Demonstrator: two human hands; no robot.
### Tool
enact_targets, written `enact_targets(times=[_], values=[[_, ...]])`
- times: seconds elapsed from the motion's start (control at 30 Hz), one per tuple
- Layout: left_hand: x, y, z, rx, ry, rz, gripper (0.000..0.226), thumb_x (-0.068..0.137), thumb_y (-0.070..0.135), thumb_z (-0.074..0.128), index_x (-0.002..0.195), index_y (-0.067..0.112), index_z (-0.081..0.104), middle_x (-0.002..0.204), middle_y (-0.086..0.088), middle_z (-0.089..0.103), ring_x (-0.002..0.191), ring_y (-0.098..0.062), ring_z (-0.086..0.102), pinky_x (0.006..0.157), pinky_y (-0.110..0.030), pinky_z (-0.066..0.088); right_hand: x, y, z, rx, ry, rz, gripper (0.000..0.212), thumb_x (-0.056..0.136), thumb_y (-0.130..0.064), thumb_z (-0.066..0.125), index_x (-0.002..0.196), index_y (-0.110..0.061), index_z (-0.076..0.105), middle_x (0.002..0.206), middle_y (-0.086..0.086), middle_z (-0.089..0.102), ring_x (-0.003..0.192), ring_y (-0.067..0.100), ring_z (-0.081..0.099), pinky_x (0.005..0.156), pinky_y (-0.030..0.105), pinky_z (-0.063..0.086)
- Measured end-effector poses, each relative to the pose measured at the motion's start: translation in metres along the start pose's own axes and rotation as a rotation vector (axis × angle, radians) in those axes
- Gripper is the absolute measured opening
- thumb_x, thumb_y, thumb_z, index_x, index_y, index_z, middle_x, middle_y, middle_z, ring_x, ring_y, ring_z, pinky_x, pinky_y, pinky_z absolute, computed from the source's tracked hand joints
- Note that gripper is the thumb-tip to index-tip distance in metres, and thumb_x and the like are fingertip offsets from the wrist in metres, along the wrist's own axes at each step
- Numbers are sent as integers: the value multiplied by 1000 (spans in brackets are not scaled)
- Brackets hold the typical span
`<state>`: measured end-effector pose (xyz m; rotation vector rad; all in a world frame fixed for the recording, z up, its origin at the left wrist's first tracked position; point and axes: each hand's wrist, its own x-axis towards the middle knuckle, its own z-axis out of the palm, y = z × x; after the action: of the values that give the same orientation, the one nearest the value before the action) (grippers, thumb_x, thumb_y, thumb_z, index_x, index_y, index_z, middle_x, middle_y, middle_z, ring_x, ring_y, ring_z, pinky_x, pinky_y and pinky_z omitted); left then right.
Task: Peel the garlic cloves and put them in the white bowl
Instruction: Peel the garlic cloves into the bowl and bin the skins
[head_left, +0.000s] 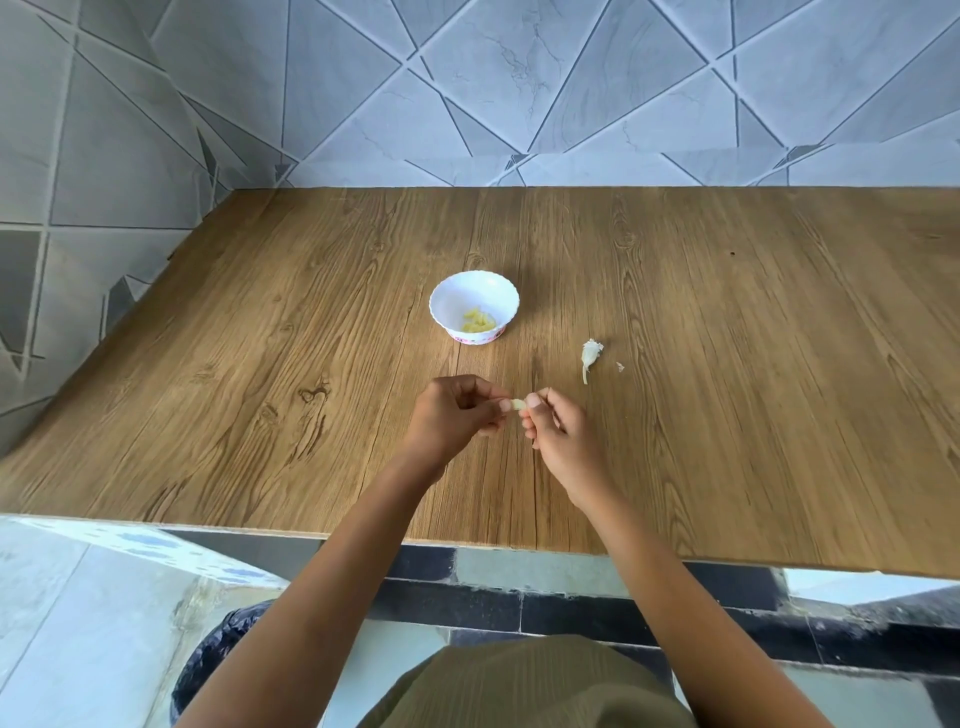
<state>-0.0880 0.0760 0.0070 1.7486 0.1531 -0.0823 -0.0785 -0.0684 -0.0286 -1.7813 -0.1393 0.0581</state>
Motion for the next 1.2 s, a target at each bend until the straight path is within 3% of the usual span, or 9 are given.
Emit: enact_targets(times=[0.1,0.23,0.3,0.43,0.5,0.63,0.77,1.07,1.2], values=[[-1,2,1,-91,2,-62,5,83,2,69,87,0,68,74,-14,67,66,-18,61,60,-22,52,1,11,2,-210,95,-249,18,97,-10,44,80,-6,51,67,-2,54,58,5,51,55,20,42],[-3,4,2,-166,-11,-145,3,84,4,68,86,3,67,68,-8,68,59,-11,61,59,-18,51,2,12,2,-358,213,-456,24,93,-14,38,80,0,52,75,-2,50,60,2,37,58,4,32],[-3,3,1,-138,-32,-110,2,85,2,66,86,1,66,67,-7,66,58,-9,60,59,-17,50,1,9,0,-286,154,-372,23,96,-15,41,79,-4,52,72,-7,51,58,0,44,58,6,36],[-5,5,1,-8,-67,4,8,85,-4,64,83,4,65,71,-7,64,64,-7,61,63,-17,52,-5,-7,1,183,-39,115,21,99,-14,44,82,-14,56,71,-4,55,59,-1,52,57,14,45],[-5,4,0,11,-60,32,9,83,-4,65,82,5,65,73,-8,65,68,-10,62,66,-20,54,-5,-9,1,261,-32,182,21,99,-14,45,82,-14,57,72,-2,55,60,3,52,55,15,46],[-5,0,-6,4,-35,21,9,79,-3,70,83,4,66,77,-16,66,70,-20,60,68,-23,53,-4,3,-3,-29,74,24,16,93,-15,56,79,-10,61,68,0,60,61,10,56,57,24,46],[-5,-2,-10,26,-1,0,12,77,-6,71,80,5,67,84,-26,67,73,-28,61,77,-39,53,-3,15,-3,-247,173,-125,15,84,-15,70,73,-6,65,68,3,66,61,15,59,56,22,45],[-2,-4,-11,88,66,37,17,74,-3,74,82,10,67,81,-14,68,75,-19,62,76,-33,54,0,16,-1,-260,94,-278,15,81,-8,71,96,-9,68,92,-2,69,79,-5,60,69,6,46],[-2,-3,-9,126,74,63,16,74,-3,74,84,9,67,82,-12,69,76,-20,64,77,-32,56,3,7,1,-156,5,-188,22,80,-12,73,101,-6,69,87,-3,68,75,1,60,68,13,48]])
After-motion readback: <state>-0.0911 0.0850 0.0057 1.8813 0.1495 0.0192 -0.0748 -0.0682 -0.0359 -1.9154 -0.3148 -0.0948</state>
